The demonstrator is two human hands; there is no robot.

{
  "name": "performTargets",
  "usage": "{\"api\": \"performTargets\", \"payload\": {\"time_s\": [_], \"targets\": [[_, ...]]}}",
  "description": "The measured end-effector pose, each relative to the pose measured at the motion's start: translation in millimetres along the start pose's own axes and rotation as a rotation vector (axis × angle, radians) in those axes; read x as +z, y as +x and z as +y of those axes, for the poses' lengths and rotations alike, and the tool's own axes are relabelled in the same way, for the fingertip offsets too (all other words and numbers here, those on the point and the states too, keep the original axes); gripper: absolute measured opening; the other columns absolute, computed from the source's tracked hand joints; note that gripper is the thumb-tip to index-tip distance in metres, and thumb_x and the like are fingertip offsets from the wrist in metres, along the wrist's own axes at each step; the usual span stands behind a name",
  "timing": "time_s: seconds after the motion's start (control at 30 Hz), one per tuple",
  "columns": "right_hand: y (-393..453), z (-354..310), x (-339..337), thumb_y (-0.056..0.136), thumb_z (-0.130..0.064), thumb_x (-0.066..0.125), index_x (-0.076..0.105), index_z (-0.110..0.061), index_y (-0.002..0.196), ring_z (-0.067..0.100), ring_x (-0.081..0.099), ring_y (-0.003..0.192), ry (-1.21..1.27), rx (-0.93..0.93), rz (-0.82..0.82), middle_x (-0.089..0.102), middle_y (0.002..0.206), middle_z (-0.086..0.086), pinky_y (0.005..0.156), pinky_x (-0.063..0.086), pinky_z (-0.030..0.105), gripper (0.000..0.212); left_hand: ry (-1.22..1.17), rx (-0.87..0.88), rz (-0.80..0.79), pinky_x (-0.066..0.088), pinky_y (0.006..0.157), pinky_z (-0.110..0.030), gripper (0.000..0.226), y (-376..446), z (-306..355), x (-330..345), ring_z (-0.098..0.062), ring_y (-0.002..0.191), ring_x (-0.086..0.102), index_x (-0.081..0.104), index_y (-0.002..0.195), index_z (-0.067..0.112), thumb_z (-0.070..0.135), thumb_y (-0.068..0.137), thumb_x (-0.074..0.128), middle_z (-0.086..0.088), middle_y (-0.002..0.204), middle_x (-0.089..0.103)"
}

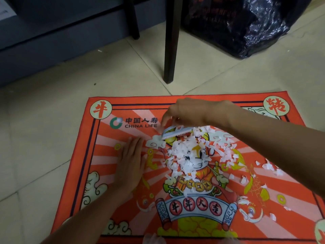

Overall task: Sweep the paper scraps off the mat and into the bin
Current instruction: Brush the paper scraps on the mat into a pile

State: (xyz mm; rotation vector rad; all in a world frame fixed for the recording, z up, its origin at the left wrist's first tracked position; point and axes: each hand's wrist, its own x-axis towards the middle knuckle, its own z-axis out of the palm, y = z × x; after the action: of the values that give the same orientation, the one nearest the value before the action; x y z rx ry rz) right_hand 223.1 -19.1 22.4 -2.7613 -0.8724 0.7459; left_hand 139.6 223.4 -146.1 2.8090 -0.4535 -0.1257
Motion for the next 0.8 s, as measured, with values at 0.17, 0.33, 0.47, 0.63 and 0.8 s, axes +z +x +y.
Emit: {"api": "performTargets", "payload": {"time_s": [0.17, 0.33, 0.47, 0.63, 0.8], "targets": [[3, 22, -11, 0.093, -0.013, 0.059, 0.062, -0.038, 0.125, 0.022, 0.066, 0.102, 0.018, 0.051, 0.032, 0.070, 0.114, 0.000, 0.092, 0.052, 0.035, 0.041, -0.033, 0.027, 0.018, 0.014, 0.120, -0.039, 0.061, 12, 14, 8, -0.019, 0.148, 0.018, 0.029, 0.153, 0.016, 0.044, 0.100, 0.020, -0.002, 0.158, 0.031], [16, 44, -16, 0.092, -0.025, 0.065, 0.057, -0.034, 0.130, 0.024, 0.063, 0.108, -0.040, 0.077, 0.114, 0.067, 0.122, -0.001, 0.085, 0.048, 0.029, 0.040, -0.052, 0.071, 0.021, 0.014, 0.120, -0.038, 0.059, 31, 28, 14, -0.016, 0.150, 0.012, 0.025, 0.155, 0.017, 0.042, 0.101, 0.019, 0.000, 0.160, 0.026], [20, 42, -9, 0.094, -0.042, 0.055, 0.060, -0.023, 0.125, 0.034, 0.063, 0.103, -0.116, 0.118, 0.232, 0.066, 0.113, 0.011, 0.081, 0.049, 0.035, 0.036, -0.042, 0.089, 0.000, 0.015, 0.120, -0.036, 0.059, 41, 35, 18, -0.013, 0.149, 0.008, 0.023, 0.155, 0.015, 0.039, 0.101, 0.020, -0.003, 0.160, 0.026], [15, 31, 17, 0.093, -0.001, 0.052, 0.055, -0.020, 0.131, 0.033, 0.062, 0.106, -0.132, 0.170, 0.124, 0.060, 0.119, 0.013, 0.082, 0.048, 0.036, 0.043, -0.027, 0.103, -0.038, 0.016, 0.121, -0.037, 0.058, 42, 29, 22, -0.013, 0.150, 0.006, 0.021, 0.155, 0.017, 0.042, 0.102, 0.022, 0.000, 0.162, 0.021], [-1, 22, 31, 0.090, 0.009, 0.050, 0.053, -0.019, 0.134, 0.031, 0.058, 0.106, -0.107, 0.140, 0.103, 0.056, 0.121, 0.012, 0.079, 0.046, 0.035, 0.052, -0.037, 0.093, -0.087, 0.018, 0.122, -0.041, 0.063, 43, 29, 18, -0.014, 0.150, 0.004, 0.017, 0.156, 0.019, 0.046, 0.099, 0.016, 0.002, 0.163, 0.016]]}}
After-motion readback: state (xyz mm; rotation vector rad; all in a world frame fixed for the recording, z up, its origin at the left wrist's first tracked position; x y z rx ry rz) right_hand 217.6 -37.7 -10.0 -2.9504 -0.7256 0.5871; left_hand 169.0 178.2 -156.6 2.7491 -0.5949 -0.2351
